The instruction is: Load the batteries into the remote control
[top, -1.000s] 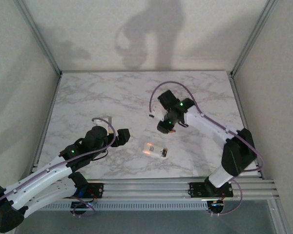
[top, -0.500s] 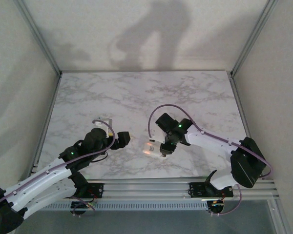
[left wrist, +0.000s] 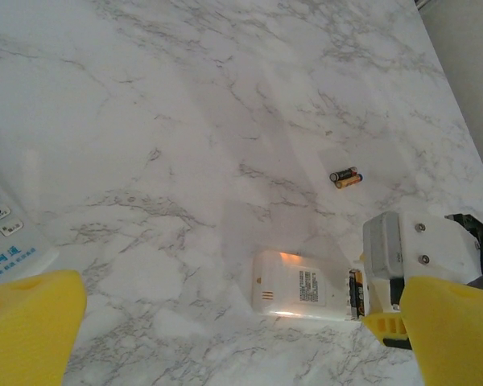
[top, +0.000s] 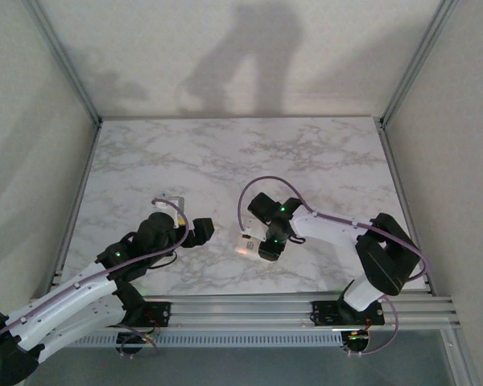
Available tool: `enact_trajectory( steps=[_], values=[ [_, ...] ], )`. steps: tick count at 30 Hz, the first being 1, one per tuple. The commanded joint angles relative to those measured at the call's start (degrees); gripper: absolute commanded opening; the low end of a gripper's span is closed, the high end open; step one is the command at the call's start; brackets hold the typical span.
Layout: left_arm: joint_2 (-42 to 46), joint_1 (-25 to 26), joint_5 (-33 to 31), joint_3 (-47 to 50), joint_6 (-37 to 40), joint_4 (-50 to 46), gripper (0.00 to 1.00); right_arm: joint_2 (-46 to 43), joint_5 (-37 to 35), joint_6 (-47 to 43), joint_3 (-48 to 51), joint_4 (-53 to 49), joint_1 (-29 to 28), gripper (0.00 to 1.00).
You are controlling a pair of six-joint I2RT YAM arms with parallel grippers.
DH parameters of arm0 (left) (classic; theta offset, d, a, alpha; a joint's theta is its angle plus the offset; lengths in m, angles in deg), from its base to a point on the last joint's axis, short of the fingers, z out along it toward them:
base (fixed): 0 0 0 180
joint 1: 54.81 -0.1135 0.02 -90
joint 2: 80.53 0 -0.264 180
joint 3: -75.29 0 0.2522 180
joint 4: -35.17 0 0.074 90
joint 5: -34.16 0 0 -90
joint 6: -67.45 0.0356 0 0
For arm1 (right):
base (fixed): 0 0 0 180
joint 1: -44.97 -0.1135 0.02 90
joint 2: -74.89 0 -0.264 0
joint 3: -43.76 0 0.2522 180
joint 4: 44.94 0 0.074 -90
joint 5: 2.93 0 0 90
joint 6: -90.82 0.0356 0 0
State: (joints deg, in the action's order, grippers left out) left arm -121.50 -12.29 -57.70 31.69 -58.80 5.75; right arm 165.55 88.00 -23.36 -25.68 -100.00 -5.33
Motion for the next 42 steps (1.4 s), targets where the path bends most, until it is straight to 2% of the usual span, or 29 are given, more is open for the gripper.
enact_trajectory(
  steps=[1,18,26,29,31,35,39,42],
  values=[
    [0.10,-0.55,0.20,0.56,-0.23,0.11,1.00,1.22,1.97,2.36,0.40,-0.11,-0.71,0.48],
    [0.46,-0.60,-0.68,0.57,-0.22,0.01,0.99,4.36,0.30,4.61,0.57,2.81,-0.94,0.52],
    [0.17,-0.63,-0.58,0.71,-0.18,0.39,1.00,2.20,-0.03,4.32,0.75,1.13,-0.94,0.59],
    [-0.02,-0.67,-0.43,0.75,-0.25,0.66,1.00,1.08,-0.21,4.36,0.92,0.87,-0.93,0.72],
    [-0.20,-0.59,-0.25,0.72,-0.22,0.80,1.00,0.52,-0.41,4.41,0.99,1.04,-0.94,0.77],
    [-0.46,-0.60,0.02,0.72,-0.41,1.01,0.99,-1.48,-0.29,5.64,1.11,2.51,-0.80,0.77],
    [-1.48,-0.62,1.46,0.77,-1.62,2.57,1.00,-7.08,-1.49,11.99,1.08,4.91,-0.44,0.77],
    [-4.88,-1.14,4.17,0.16,-3.01,4.15,0.97,-12.09,-4.71,29.10,1.37,5.98,1.63,0.77]
  ],
)
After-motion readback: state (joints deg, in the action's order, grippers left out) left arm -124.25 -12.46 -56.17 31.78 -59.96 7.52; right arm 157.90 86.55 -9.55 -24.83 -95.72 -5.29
